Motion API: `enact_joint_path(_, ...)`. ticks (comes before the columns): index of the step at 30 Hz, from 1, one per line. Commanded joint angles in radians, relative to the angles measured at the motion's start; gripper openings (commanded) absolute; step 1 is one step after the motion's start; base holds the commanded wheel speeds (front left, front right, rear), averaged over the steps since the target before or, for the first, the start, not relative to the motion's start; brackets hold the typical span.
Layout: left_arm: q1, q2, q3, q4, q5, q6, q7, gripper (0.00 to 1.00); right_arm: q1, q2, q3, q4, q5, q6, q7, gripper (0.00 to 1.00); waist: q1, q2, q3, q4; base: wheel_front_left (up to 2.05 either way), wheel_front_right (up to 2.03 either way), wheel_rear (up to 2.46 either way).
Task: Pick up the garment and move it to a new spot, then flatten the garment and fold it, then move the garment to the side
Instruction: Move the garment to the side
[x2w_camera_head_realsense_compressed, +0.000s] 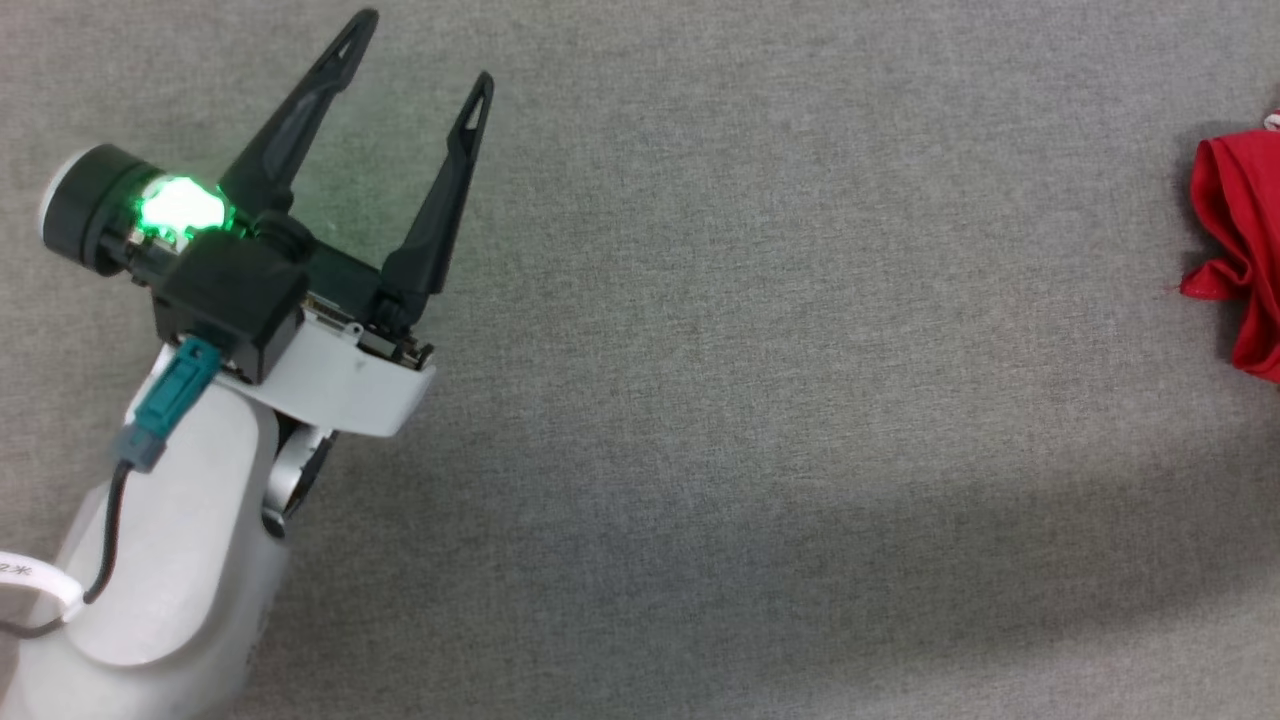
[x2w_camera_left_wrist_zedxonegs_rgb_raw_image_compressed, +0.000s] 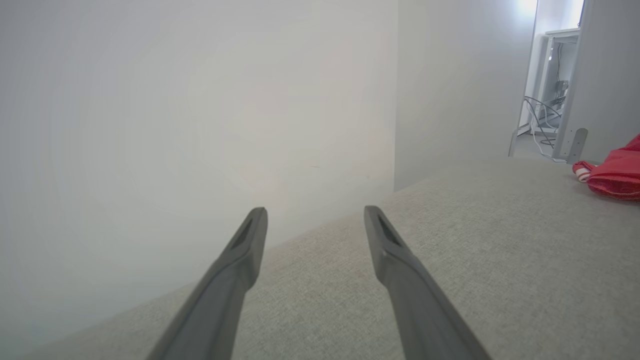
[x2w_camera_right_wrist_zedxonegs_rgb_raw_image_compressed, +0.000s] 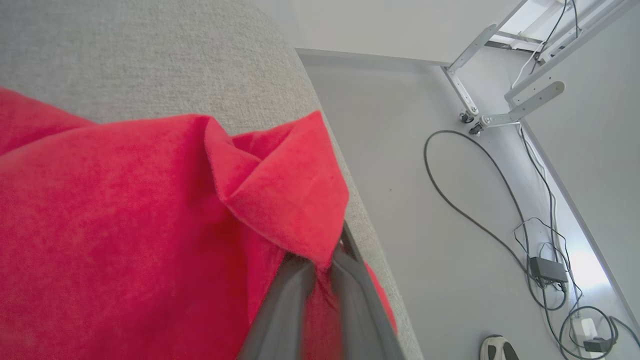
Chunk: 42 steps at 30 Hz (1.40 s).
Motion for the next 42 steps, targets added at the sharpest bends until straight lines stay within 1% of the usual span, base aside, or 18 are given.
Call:
enact_joint_path(1, 0.007, 0.003, 0.003, -0.004, 0.001, 0.009, 0.001, 1.00, -0.019, 0.009, 0.003, 0.022, 0.002, -0.001, -0.016, 0.00, 0.0000, 0.0000, -0.002, 0.003, 0.00, 0.00, 0.00)
enact_joint_path(2, 0.009, 0.004, 0.004, -0.003, -0.002, 0.010, 0.001, 1.00, -0.025, 0.010, 0.007, 0.036, 0.003, -0.001, -0.024, 0.27, 0.0000, 0.0000, -0.005, 0.004, 0.00, 0.00, 0.00)
enact_joint_path(3, 0.013, 0.004, 0.006, -0.001, -0.005, 0.012, 0.002, 1.00, -0.031, 0.013, 0.009, 0.048, 0.007, -0.001, -0.036, 0.48, 0.0000, 0.0000, -0.009, 0.006, 0.00, 0.00, 0.00)
enact_joint_path(4, 0.018, 0.004, 0.007, 0.003, -0.008, 0.015, 0.001, 1.00, -0.036, 0.015, 0.011, 0.057, 0.010, -0.001, -0.045, 0.97, 0.0000, 0.0000, -0.016, 0.008, 0.00, 0.00, 0.00)
enact_joint_path(5, 0.026, 0.001, 0.009, 0.006, -0.011, 0.019, 0.001, 1.00, -0.039, 0.018, 0.016, 0.062, 0.014, -0.001, -0.054, 1.00, 0.0000, 0.0000, -0.025, 0.009, 0.00, 0.00, 0.00)
enact_joint_path(10, 0.088, -0.025, 0.029, 0.022, -0.033, 0.039, 0.001, 1.00, -0.016, 0.005, 0.056, 0.059, 0.046, -0.001, -0.076, 1.00, 0.0000, 0.0000, -0.098, 0.026, 0.00, 0.00, 0.00)
enact_joint_path(13, 0.147, -0.048, 0.051, 0.025, -0.051, 0.047, 0.001, 1.00, 0.003, -0.003, 0.091, 0.029, 0.068, -0.001, -0.072, 1.00, 0.0000, 0.0000, -0.154, 0.044, 0.00, 0.00, 0.00)
enact_joint_path(14, 0.147, -0.048, 0.051, 0.025, -0.051, 0.047, 0.001, 1.00, 0.003, -0.003, 0.091, 0.029, 0.068, -0.001, -0.072, 1.00, 0.0000, 0.0000, -0.154, 0.044, 0.00, 0.00, 0.00)
enact_joint_path(17, 0.221, -0.073, 0.075, 0.033, -0.061, 0.052, 0.001, 1.00, 0.035, -0.001, 0.140, -0.016, 0.098, -0.001, -0.065, 1.00, 0.0000, 0.0000, -0.216, 0.064, 0.00, 0.00, 0.00)
enact_joint_path(22, 0.355, -0.116, 0.130, 0.052, -0.079, 0.046, 0.001, 1.00, 0.101, 0.021, 0.223, -0.115, 0.165, -0.001, -0.070, 1.00, 0.0000, 0.0000, -0.313, 0.098, 0.00, 0.00, 0.00)
enact_joint_path(24, 0.405, -0.136, 0.151, 0.063, -0.084, 0.042, 0.001, 1.00, 0.135, 0.040, 0.255, -0.152, 0.189, -0.001, -0.079, 1.00, 0.0000, 0.0000, -0.348, 0.117, 0.00, 0.00, 0.00)
enact_joint_path(30, 0.516, -0.197, 0.204, 0.110, -0.095, 0.024, 0.001, 1.00, 0.235, 0.093, 0.323, -0.254, 0.253, -0.001, -0.138, 1.00, 0.0000, 0.0000, -0.448, 0.169, 0.00, 0.00, 0.00)
enact_joint_path(32, 0.544, -0.205, 0.226, 0.128, -0.100, 0.017, 0.001, 1.00, 0.263, 0.107, 0.345, -0.291, 0.264, -0.001, -0.156, 1.00, 0.0000, 0.0000, -0.480, 0.180, 0.00, 0.00, 0.00)
enact_joint_path(36, 0.588, -0.212, 0.250, 0.150, -0.099, 0.007, 0.001, 1.00, 0.317, 0.132, 0.362, -0.354, 0.290, -0.001, -0.181, 1.00, 0.0000, 0.0000, -0.538, 0.193, 0.00, 0.00, 0.00)
enact_joint_path(42, 0.625, -0.220, 0.267, 0.159, -0.094, -0.002, 0.001, 1.00, 0.408, 0.168, 0.338, -0.456, 0.314, -0.001, -0.201, 1.00, 0.0000, 0.0000, -0.594, 0.204, 0.00, 0.00, 0.00)
